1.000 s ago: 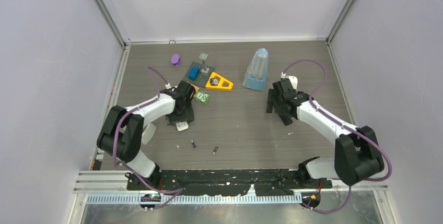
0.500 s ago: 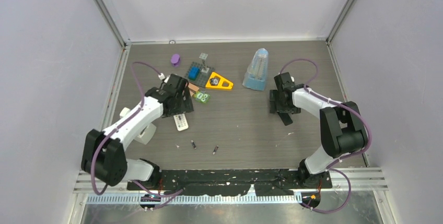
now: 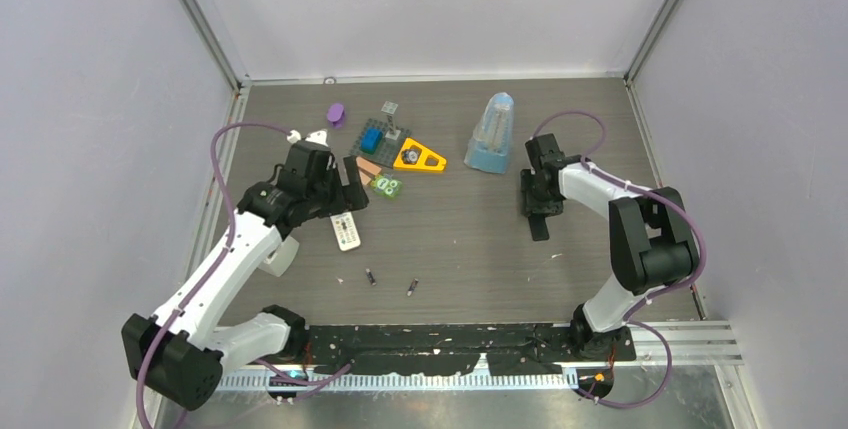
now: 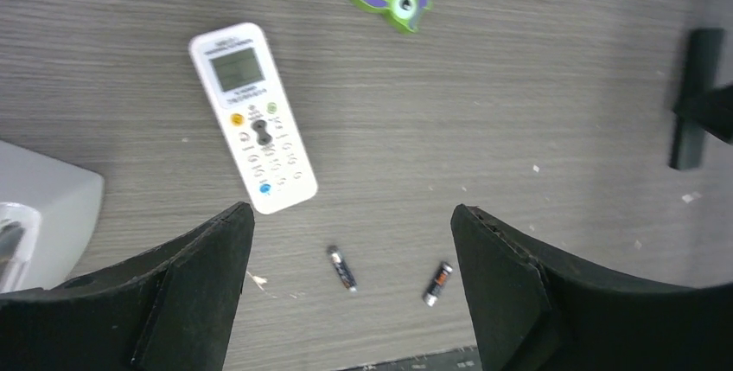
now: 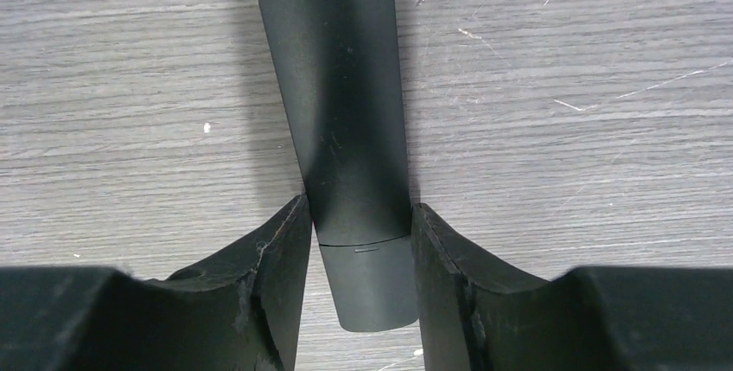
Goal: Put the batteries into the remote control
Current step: Pick up the remote control from the center of the board, then adjust the remote control.
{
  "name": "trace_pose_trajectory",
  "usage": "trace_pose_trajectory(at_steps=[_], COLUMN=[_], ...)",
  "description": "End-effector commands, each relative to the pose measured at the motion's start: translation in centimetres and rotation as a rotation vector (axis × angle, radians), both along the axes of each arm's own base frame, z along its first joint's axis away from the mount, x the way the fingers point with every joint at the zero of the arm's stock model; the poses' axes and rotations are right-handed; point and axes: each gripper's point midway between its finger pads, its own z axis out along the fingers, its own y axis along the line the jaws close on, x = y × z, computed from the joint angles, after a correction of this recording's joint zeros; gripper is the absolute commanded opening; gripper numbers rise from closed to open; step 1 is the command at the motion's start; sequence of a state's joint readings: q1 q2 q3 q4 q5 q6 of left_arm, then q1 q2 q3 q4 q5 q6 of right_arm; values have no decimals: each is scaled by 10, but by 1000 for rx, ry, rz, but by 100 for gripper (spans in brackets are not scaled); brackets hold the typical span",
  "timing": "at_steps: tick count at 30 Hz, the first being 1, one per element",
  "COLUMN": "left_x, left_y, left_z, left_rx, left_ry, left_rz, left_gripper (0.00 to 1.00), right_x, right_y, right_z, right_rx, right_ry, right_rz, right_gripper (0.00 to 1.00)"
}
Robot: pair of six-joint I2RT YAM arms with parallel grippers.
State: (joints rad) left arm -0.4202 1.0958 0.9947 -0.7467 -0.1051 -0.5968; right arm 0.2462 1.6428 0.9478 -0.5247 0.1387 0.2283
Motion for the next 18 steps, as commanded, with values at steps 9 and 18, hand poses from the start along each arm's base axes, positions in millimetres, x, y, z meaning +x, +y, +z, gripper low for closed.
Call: trace_pose_trajectory(at_steps=[9,18], left_x=[-26,-37], left_y=[-96,-145], left_z=[41,54], left_rx=[-532,-787], left_ry=[-45,-25], left_rz=[-340,-464], left_gripper=[81,80], right_x=[-39,-87], right_y=[104,204], right_z=[60,132], right_rx=[393,515], right_ry=[-124,-348], right_rz=[254,565], right_gripper=[30,31])
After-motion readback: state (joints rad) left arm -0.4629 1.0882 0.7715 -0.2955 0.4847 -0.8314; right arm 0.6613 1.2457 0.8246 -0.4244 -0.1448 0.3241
